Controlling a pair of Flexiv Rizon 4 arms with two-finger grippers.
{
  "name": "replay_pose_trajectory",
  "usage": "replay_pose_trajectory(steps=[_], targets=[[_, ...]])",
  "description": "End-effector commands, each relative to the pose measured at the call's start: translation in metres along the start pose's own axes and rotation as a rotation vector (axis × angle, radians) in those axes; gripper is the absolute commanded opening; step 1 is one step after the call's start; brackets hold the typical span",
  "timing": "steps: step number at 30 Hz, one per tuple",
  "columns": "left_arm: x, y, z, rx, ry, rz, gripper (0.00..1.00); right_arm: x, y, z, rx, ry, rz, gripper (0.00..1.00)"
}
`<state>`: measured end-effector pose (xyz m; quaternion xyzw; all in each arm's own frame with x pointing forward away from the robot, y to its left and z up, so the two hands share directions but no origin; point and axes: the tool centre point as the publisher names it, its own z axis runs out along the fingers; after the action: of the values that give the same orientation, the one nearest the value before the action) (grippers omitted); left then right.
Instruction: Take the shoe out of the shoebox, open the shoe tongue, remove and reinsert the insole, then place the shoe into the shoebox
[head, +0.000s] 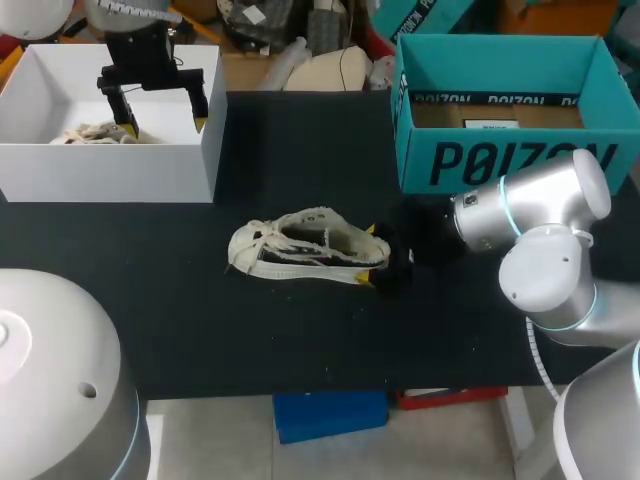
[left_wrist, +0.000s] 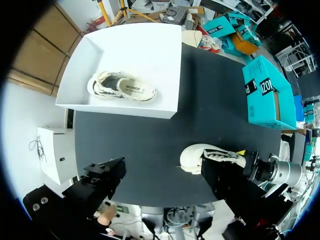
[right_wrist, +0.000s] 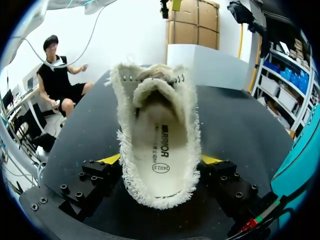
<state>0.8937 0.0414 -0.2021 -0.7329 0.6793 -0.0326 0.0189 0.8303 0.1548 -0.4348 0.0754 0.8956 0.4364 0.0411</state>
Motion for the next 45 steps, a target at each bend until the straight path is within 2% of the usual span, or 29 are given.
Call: replay_pose_trajectory(steps=[1, 2, 4, 6, 8, 11, 18, 27, 34, 45], targets=[[0.033, 0.023, -0.012, 0.090, -0.126, 0.034, 1.00, 0.000, -0.001, 0.000, 0.001, -0.001, 0.001, 0.00], [0.041, 0.029, -0.015, 0.084, -0.096, 0.059, 1.00, 0.000, -0.001, 0.000, 0.001, -0.001, 0.001, 0.00], [0.055, 0.036, -0.016, 0.094, -0.134, 0.066, 1.00, 0.000, -0.001, 0.000, 0.001, -0.001, 0.001, 0.00], [0.071, 0.044, -0.016, 0.086, -0.109, 0.093, 1.00, 0.000, -0.001, 0.000, 0.001, -0.001, 0.001, 0.00], [0.087, 0.052, -0.013, 0.103, -0.141, 0.120, 1.00, 0.000, -0.001, 0.000, 0.001, -0.001, 0.001, 0.00], [0.108, 0.061, -0.003, 0.081, -0.164, 0.143, 1.00, 0.000, -0.001, 0.000, 0.001, -0.001, 0.001, 0.00], [0.134, 0.073, 0.019, -0.014, -0.151, 0.127, 1.00, 0.000, -0.001, 0.000, 0.001, -0.001, 0.001, 0.00], [0.170, 0.094, 0.052, -0.086, -0.171, 0.154, 1.00, 0.000, -0.001, 0.000, 0.001, -0.001, 0.001, 0.00], [0.186, 0.105, 0.074, -0.112, -0.211, 0.168, 1.00, 0.000, -0.001, 0.000, 0.001, -0.001, 0.001, 0.00], [0.186, 0.105, 0.074, -0.112, -0.204, 0.171, 1.00, 0.000, -0.001, 0.000, 0.001, -0.001, 0.001, 0.00]])
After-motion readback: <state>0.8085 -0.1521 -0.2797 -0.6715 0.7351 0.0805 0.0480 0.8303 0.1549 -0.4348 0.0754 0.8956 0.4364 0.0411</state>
